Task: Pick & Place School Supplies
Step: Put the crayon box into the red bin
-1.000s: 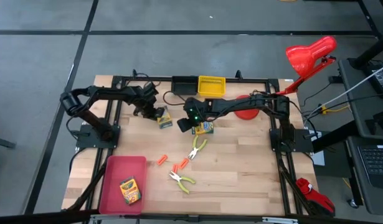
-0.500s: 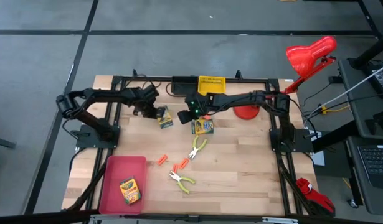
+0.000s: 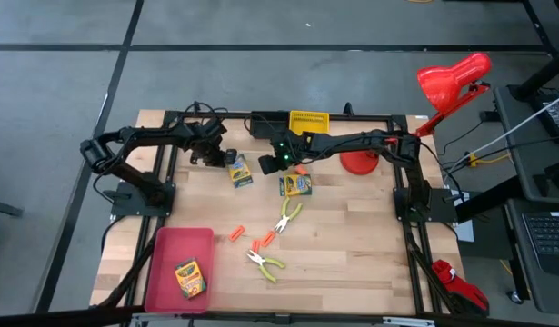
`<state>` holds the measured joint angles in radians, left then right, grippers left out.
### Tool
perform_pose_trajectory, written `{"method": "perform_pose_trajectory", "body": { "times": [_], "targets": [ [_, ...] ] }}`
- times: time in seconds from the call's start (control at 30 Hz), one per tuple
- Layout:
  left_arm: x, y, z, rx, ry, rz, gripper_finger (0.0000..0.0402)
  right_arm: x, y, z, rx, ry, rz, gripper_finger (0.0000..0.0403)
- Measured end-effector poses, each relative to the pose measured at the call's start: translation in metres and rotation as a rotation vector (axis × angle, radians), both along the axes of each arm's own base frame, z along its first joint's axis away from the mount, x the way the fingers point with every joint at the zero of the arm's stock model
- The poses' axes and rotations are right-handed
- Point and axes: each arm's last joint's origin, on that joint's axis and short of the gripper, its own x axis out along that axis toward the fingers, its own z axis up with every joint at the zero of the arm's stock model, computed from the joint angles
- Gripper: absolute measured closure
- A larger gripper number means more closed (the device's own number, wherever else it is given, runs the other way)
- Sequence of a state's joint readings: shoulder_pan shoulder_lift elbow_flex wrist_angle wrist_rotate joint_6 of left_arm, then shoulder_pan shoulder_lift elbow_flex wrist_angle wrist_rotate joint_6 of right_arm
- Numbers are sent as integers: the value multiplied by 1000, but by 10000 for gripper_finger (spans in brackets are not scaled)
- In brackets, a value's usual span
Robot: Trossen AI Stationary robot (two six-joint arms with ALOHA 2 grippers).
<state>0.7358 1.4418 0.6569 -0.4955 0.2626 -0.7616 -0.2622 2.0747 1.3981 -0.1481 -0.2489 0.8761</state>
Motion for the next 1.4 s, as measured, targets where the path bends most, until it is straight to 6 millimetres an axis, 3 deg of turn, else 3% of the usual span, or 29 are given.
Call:
{"method": "perform_pose_trajectory", "body": {
  "times": [0.57,0.93,1.1,1.4],
  "targets": [
    [2,-2,0,-18,-17,5,400,48,-9,-14,-19,96,91,340],
    [1,-1,0,-10,-7,3,400,49,-10,-17,-28,106,78,340],
    [-4,-2,-9,-64,63,-21,400,49,-10,-17,-29,106,66,340],
    [3,2,-14,-81,3,-10,400,49,-10,-20,-21,113,57,340]
  ]
}}
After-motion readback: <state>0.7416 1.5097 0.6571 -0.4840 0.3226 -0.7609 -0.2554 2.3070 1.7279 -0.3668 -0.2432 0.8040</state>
